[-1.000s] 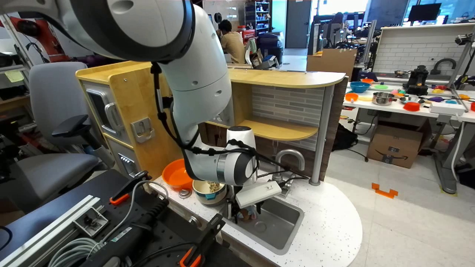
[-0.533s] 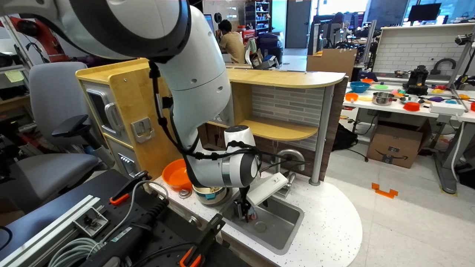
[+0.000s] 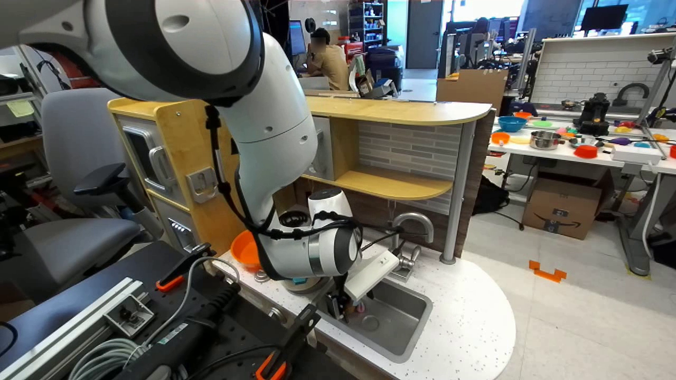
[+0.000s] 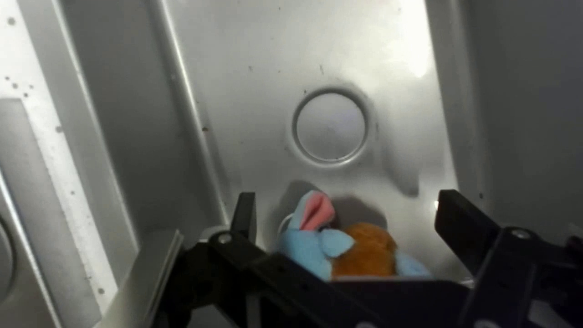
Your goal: Pick up the plush toy in the sink and put it in the orange bowl
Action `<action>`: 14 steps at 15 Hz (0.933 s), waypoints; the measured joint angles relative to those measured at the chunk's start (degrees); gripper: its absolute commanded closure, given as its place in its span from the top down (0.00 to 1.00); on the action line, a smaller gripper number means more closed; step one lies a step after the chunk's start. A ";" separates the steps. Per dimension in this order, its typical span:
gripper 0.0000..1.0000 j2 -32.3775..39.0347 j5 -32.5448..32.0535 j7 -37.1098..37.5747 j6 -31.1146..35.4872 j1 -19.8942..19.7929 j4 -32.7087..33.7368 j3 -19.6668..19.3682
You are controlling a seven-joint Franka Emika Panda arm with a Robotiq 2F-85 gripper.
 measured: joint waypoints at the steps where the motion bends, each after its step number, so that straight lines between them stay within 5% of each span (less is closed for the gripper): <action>1: 0.74 0.57 0.00 0.00 0.00 0.23 0.45 0.00; 10: 0.06 2.26 0.00 0.00 0.00 0.41 2.61 0.15; 14: 0.00 1.78 0.01 0.07 0.54 0.20 2.68 -0.16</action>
